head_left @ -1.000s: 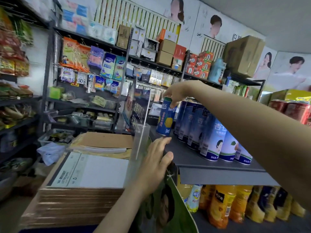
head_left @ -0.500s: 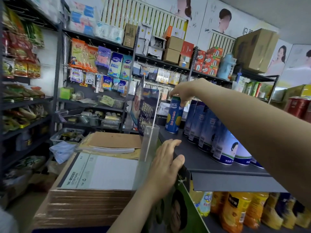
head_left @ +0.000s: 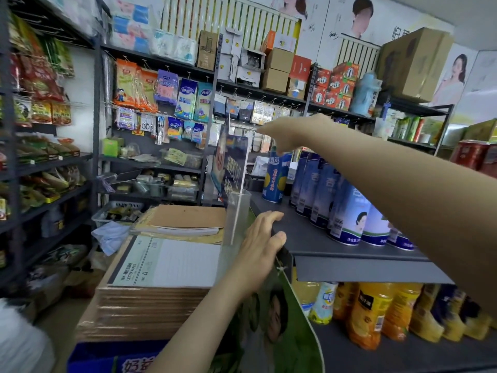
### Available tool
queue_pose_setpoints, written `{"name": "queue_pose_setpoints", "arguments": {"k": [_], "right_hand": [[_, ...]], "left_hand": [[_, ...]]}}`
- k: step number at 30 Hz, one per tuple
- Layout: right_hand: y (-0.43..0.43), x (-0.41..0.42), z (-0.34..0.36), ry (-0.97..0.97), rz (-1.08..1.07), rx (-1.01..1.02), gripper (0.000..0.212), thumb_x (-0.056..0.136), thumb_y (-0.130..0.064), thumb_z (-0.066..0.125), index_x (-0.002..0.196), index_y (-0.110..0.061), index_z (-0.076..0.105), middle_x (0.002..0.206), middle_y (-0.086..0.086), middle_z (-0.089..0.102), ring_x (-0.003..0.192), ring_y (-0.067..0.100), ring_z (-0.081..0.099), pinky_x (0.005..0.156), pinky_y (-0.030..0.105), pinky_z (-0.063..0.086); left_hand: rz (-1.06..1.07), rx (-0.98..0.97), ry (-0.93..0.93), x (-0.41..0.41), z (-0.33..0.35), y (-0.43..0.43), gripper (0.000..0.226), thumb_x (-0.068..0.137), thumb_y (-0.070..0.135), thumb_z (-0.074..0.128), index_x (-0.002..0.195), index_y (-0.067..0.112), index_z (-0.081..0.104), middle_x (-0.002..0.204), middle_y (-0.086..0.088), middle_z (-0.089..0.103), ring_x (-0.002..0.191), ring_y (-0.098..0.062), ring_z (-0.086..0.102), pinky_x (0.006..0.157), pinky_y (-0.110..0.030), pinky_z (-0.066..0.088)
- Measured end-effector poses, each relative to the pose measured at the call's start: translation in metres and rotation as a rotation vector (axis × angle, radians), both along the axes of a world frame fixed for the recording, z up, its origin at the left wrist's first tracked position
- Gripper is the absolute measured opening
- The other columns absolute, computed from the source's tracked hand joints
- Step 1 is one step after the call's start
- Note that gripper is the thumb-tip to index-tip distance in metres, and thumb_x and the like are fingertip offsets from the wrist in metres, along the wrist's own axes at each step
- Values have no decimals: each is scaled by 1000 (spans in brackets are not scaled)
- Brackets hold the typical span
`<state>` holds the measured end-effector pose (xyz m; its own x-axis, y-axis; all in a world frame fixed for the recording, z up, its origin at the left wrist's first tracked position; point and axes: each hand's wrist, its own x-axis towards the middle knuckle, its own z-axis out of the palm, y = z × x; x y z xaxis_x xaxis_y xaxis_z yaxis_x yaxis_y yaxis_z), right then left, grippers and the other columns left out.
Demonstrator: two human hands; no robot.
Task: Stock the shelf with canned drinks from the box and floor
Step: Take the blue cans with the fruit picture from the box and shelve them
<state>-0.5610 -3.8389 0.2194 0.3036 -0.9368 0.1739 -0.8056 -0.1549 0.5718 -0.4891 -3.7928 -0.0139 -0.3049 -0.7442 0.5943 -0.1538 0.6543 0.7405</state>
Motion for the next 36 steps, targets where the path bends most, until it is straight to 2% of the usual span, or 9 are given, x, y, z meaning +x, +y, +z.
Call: {"name": "queue_pose_setpoints", "arguments": {"k": [3, 7, 10, 13, 20, 23, 28, 32, 36], "right_hand": [[40, 19, -10, -85, 179, -54, 61, 90, 2, 46, 146, -16, 30, 144, 10, 43, 128, 30, 44, 100, 46, 44], [123, 35, -48, -237, 383, -40, 60, 90, 2, 48, 145, -17, 33, 139, 7, 47, 124, 26, 47, 95, 44, 47], [175, 39, -89, -311, 440, 10, 55, 90, -7, 52, 141, -17, 35, 139, 6, 46, 123, 27, 48, 89, 46, 48], [225, 48, -127, -393, 541, 51, 57, 91, -11, 54, 143, -19, 34, 142, 1, 42, 126, 22, 45, 93, 43, 46], [293, 102, -277, -702, 662, 437, 58, 90, -17, 59, 143, -21, 37, 142, 1, 45, 129, 22, 43, 101, 36, 39], [315, 139, -381, -754, 593, 685, 57, 91, -18, 58, 144, -18, 35, 143, 5, 43, 132, 22, 39, 102, 27, 31], [358, 201, -555, -813, 423, 1025, 60, 91, -23, 59, 145, -16, 33, 147, 5, 40, 136, 19, 36, 108, 24, 27], [397, 236, -664, -650, 374, 1154, 52, 97, -21, 49, 145, -16, 29, 146, 5, 35, 135, 23, 31, 109, 31, 29], [428, 257, -734, -449, 705, 968, 68, 76, -4, 66, 138, -3, 39, 140, 15, 47, 129, 31, 43, 113, 42, 16]], "left_hand": [[-10, 66, -31, 3, 9, 1, 71, 72, 57, 27, 134, 22, 37, 139, 7, 33, 135, -5, 25, 114, -34, 22], [-16, 118, -61, 11, 26, 23, 44, 93, 37, 41, 135, 23, 43, 149, 1, 33, 141, -12, 23, 114, -38, 23], [48, 76, -30, 33, 24, 64, 44, 84, 46, 51, 124, 30, 47, 140, 4, 44, 133, -13, 36, 104, -34, 36], [115, 96, -12, 73, -3, 123, 23, 88, 24, 58, 107, 33, 50, 115, 12, 56, 111, -7, 51, 87, -24, 41], [449, 387, -98, 217, -181, 282, 18, 87, 13, 60, 104, 17, 61, 103, -1, 65, 92, 7, 59, 84, -10, 44], [562, 655, -172, 265, -269, 357, 19, 81, 25, 59, 99, 32, 57, 93, 11, 63, 83, 10, 59, 83, -15, 46], [667, 1124, -419, 321, -392, 426, 50, 88, 39, 61, 131, 20, 44, 116, 4, 55, 109, -14, 55, 88, -26, 46], [629, 1417, -639, 342, -460, 445, 71, 91, 42, 55, 148, 19, 20, 143, -6, 38, 125, -24, 44, 96, -37, 46], [640, 1462, -766, 354, -505, 471, 73, 89, 41, 56, 147, 16, 19, 140, -9, 39, 124, -29, 44, 93, -40, 45]]}}
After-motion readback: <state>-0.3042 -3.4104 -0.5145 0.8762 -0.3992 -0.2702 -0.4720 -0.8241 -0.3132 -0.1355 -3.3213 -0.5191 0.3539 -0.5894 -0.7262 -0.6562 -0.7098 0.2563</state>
